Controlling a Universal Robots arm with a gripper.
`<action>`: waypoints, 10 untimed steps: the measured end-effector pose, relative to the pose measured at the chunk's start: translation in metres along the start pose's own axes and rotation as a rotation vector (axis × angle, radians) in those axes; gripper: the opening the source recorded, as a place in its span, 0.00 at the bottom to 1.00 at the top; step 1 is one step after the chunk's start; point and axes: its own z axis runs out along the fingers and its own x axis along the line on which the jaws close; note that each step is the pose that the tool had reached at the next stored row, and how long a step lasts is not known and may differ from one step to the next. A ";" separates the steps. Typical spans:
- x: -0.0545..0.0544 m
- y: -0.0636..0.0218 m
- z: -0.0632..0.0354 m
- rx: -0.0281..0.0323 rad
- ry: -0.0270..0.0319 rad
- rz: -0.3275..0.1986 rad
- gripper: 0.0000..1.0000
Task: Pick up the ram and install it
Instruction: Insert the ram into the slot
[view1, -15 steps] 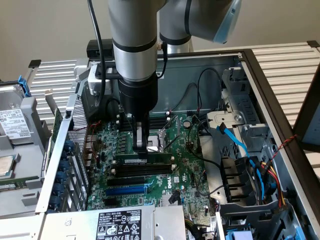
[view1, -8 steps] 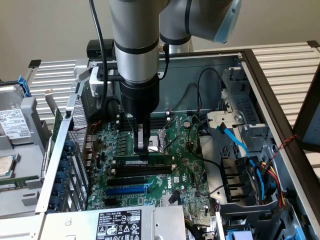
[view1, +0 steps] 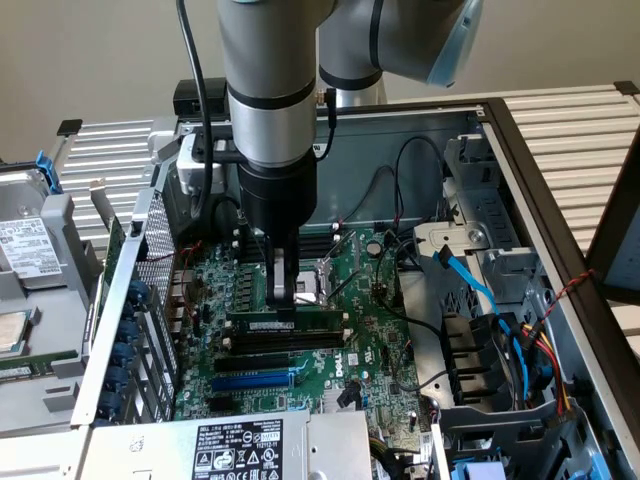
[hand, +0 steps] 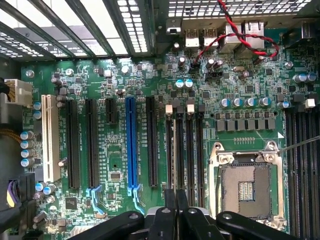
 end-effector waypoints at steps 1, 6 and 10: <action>0.000 0.0000 0.0000 0.0000 0.0000 0.000 0.12; 0.000 0.0000 0.0018 0.0000 0.0002 -0.002 0.12; 0.000 0.0007 0.0022 0.0001 0.0002 -0.009 0.12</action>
